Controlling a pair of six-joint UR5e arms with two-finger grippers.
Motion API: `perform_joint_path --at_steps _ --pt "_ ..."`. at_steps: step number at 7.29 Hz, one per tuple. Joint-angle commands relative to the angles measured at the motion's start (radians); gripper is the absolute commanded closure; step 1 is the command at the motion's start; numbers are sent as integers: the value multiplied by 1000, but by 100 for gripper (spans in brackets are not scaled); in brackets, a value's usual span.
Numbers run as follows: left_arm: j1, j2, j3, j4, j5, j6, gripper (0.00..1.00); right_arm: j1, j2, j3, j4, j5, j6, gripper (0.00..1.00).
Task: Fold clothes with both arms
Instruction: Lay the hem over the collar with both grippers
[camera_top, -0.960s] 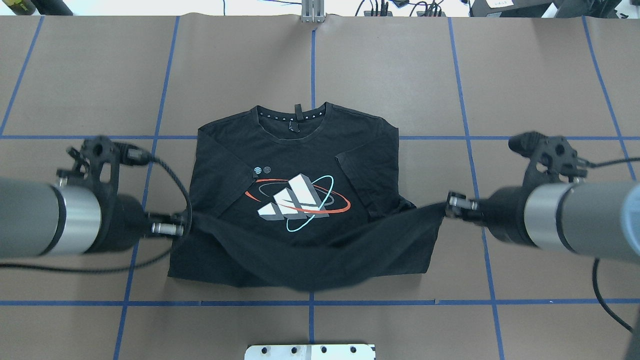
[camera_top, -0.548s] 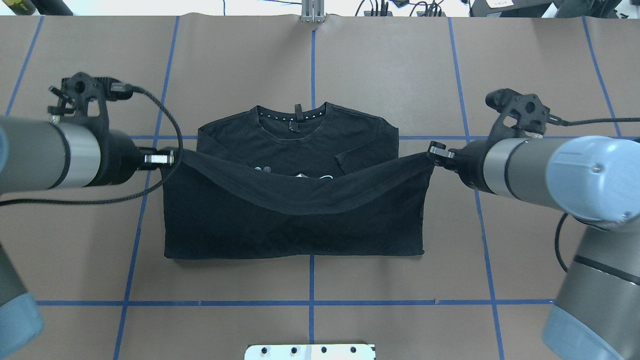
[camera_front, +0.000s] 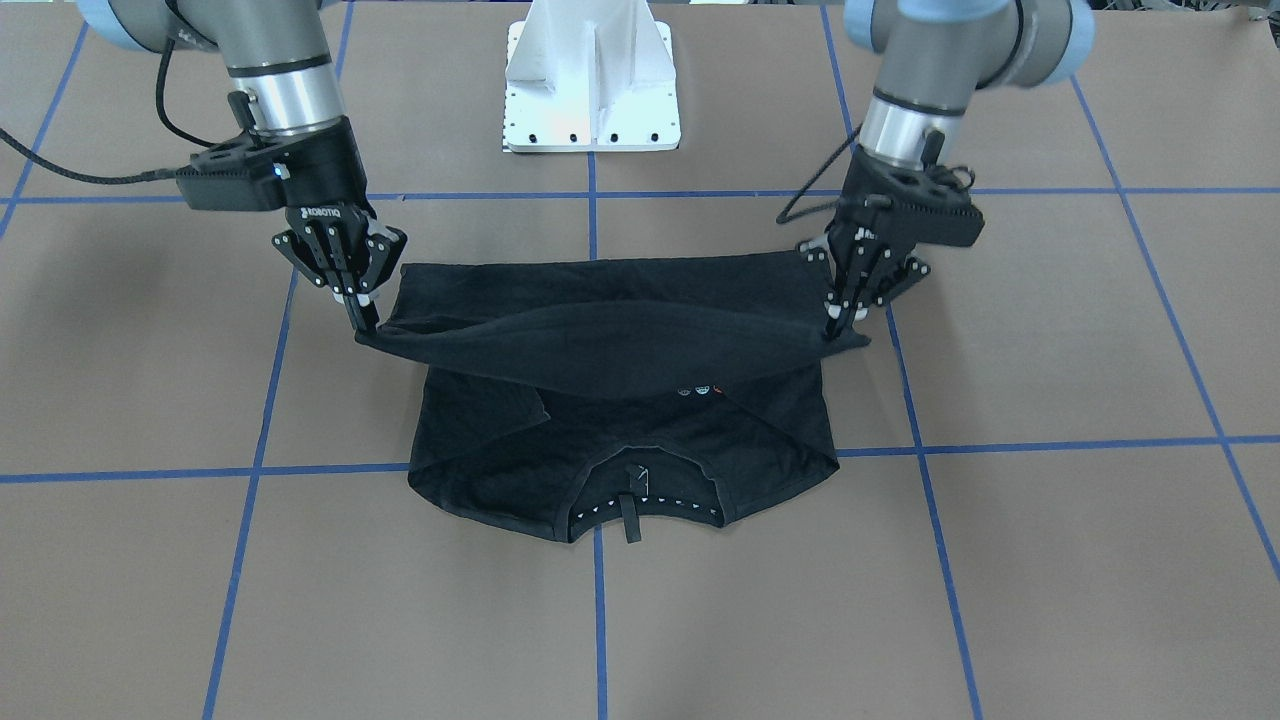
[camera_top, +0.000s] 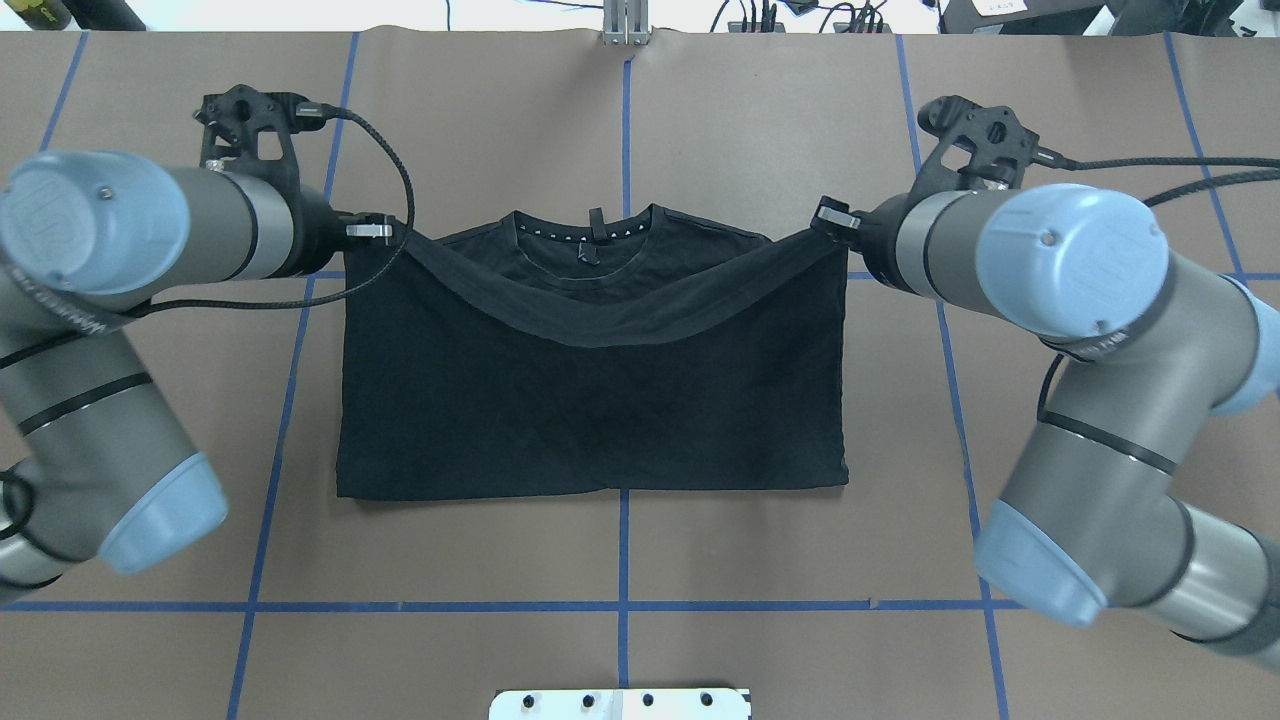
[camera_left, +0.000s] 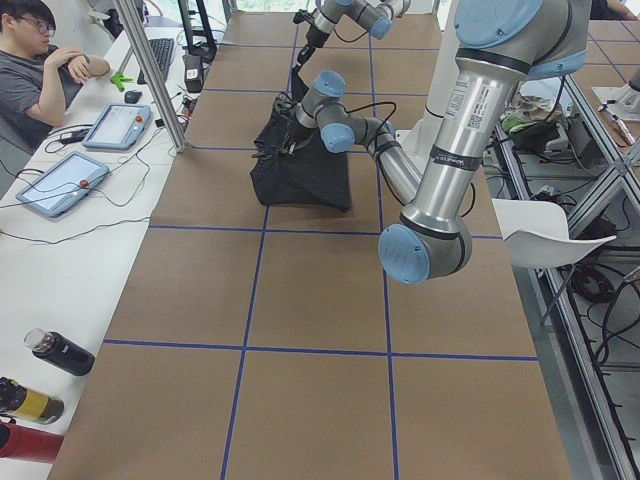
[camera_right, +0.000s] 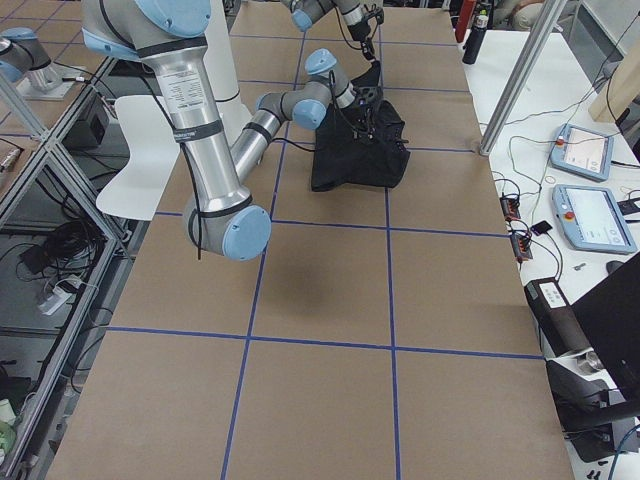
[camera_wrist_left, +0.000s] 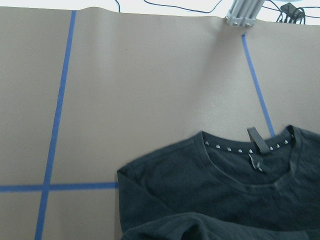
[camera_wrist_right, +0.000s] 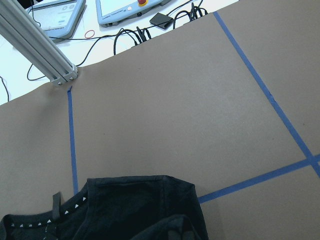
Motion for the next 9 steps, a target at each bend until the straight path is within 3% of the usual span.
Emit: perform_joint_path --at_steps 1,3,6,9 --pt "-41 -106 180 -53 5 58 100 28 96 -142 5 -2 -8 100" --pt "-42 -183 338 -68 5 71 100 46 112 -218 9 -2 -19 100" --pt "-36 -189 466 -118 7 127 100 57 124 -313 12 -2 -51 100" --pt "-41 -176 488 -189 7 218 100 57 121 -350 55 -1 -94 100"
